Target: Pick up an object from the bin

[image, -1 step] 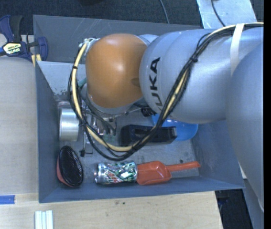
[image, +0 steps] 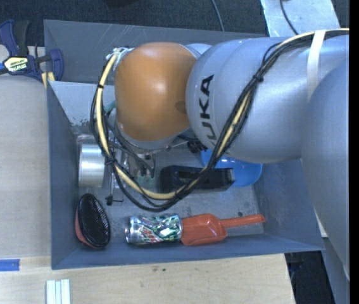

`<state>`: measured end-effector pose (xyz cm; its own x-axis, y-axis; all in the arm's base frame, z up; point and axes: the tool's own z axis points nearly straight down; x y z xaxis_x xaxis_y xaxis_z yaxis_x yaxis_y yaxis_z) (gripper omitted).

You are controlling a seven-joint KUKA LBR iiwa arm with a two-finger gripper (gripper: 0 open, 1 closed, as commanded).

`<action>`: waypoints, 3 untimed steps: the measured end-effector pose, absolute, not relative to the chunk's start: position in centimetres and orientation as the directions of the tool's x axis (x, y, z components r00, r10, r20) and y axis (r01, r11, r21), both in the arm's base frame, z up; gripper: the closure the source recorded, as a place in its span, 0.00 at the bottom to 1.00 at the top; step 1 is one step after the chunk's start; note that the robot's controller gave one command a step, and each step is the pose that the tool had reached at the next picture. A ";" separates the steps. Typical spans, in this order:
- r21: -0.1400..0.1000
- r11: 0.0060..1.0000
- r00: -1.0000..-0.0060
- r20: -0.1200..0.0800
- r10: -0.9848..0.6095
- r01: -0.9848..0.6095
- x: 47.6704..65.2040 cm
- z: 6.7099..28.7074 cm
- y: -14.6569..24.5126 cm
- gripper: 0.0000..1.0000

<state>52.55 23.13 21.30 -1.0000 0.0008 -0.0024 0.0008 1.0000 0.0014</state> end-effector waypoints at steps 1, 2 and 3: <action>-0.001 0.835 -0.835 -0.007 -0.550 -0.550 52.1 11.7 23.5 0.00; 0.002 0.937 -0.937 -0.007 -0.349 -0.349 51.5 14.0 24.2 0.00; -0.001 0.522 -0.522 -0.003 -0.853 -0.853 49.3 11.3 24.3 0.00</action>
Offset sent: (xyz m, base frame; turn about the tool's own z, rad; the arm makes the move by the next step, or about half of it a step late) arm -0.0110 0.0122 -0.0682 -0.3528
